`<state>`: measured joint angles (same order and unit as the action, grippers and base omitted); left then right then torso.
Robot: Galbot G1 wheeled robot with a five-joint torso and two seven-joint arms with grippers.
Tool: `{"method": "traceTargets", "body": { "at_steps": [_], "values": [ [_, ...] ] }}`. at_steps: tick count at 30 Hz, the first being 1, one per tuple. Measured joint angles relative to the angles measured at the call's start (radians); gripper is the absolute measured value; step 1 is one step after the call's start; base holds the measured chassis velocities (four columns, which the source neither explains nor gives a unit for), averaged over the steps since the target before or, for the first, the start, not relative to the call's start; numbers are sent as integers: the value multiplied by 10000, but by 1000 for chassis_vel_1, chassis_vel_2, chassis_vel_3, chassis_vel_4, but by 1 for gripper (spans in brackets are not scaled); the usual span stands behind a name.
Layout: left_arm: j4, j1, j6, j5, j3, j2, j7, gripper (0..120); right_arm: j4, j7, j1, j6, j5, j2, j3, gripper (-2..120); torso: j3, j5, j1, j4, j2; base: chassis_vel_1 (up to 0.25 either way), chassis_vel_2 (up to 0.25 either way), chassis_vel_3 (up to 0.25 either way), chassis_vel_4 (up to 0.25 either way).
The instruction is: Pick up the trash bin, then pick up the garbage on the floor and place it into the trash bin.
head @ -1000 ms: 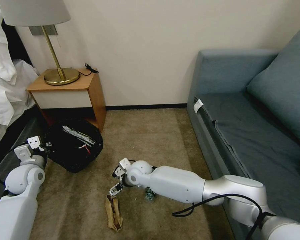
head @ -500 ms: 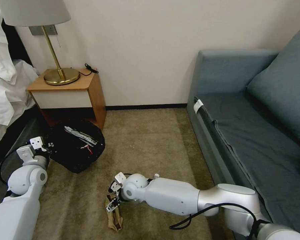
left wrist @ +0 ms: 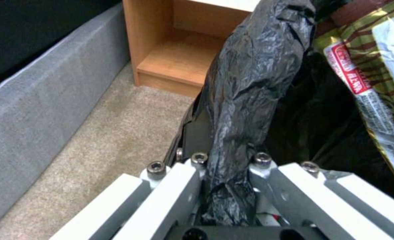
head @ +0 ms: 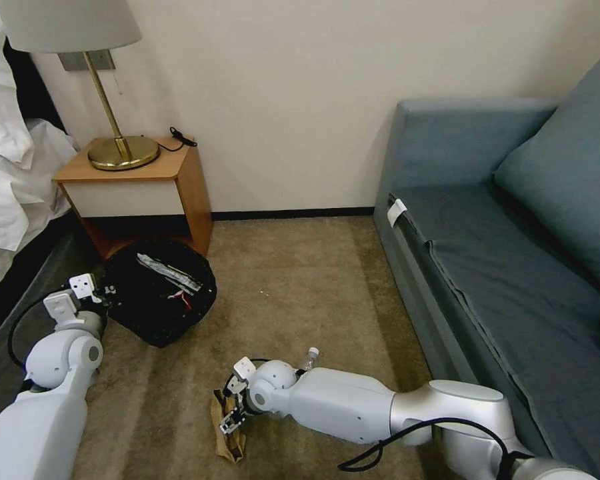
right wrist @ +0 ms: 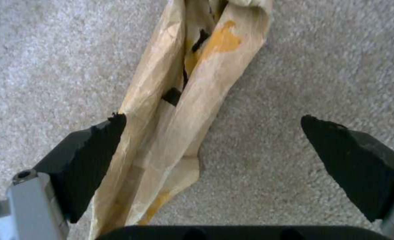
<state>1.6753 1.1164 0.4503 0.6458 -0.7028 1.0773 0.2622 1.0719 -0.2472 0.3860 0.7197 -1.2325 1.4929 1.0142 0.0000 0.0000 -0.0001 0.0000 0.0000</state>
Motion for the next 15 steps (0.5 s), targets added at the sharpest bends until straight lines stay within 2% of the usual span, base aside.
{"method": "traceTargets", "body": {
  "at_steps": [15],
  "values": [
    [-51, -15, -65, -53, 97, 53, -15, 2, -214, 207, 197, -52, 242, -24, -16, 100, 0, 0, 0, 0, 0, 0, 0, 0, 0]
  ]
}}
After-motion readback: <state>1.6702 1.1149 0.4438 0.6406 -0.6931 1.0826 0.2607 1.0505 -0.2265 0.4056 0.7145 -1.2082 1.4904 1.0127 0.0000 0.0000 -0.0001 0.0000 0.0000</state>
